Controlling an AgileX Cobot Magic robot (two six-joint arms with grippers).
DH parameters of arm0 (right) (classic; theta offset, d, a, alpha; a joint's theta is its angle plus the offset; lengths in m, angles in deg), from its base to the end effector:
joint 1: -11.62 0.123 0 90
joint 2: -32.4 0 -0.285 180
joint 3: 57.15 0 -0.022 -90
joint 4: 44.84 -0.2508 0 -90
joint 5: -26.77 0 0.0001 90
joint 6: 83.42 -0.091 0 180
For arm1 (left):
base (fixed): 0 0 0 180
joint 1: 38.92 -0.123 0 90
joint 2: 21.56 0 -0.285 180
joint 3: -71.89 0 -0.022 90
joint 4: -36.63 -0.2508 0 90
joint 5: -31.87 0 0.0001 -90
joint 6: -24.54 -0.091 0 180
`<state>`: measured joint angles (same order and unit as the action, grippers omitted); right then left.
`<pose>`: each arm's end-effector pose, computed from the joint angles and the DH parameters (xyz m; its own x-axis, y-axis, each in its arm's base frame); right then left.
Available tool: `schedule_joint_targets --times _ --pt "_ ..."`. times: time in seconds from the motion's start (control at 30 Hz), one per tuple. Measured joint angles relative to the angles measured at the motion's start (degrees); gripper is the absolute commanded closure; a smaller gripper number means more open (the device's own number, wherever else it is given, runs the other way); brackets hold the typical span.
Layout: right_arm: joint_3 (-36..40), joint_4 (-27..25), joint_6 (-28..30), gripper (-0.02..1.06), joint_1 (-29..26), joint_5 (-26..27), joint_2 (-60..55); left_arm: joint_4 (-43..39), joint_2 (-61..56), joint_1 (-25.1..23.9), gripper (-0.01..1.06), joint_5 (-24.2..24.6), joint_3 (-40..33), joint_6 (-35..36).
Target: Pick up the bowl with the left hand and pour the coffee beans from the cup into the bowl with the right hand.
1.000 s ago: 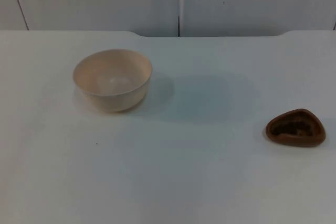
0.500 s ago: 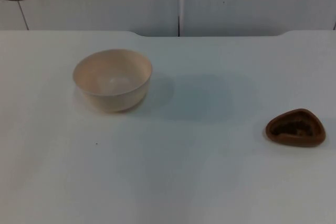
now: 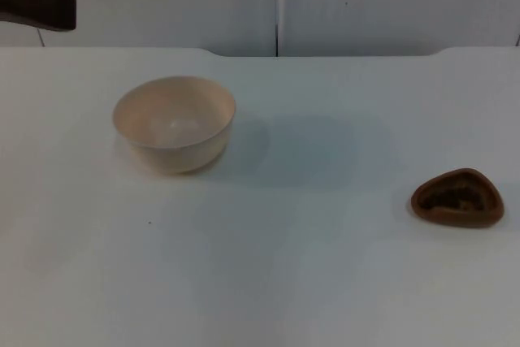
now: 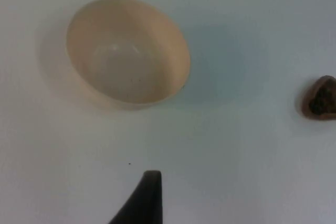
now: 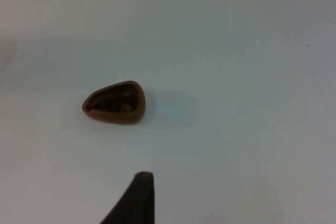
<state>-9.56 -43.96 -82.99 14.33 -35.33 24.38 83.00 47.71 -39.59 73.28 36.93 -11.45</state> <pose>-0.0071 -0.0016 0.2802 -0.4639 -0.0367 -0.8851 -0.0421 0.9989 -0.0193 0.2040 -0.0412 0.2922 -0.7258 -0.0423 -0.6866 0.2973 0.8808 -0.3685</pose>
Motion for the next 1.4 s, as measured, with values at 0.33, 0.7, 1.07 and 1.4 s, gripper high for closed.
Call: schedule_joint_targets --times 0.33,0.7,1.07,1.4 --pt "0.0 0.0 0.0 -0.01 0.0 0.0 0.0 0.1 6.4 0.0 0.06 -0.3 5.2 -0.3" --pt "0.0 0.0 0.0 -0.01 0.0 0.0 0.0 -9.1 16.8 7.4 0.06 -0.4 14.3 8.7" --pt "0.0 0.0 0.0 -0.01 0.0 0.0 0.0 -21.3 28.6 8.6 0.06 -0.4 23.6 23.8" --pt "0.0 0.0 0.0 -0.01 0.0 0.0 0.0 -24.4 39.9 8.6 0.06 4.2 32.0 31.6"
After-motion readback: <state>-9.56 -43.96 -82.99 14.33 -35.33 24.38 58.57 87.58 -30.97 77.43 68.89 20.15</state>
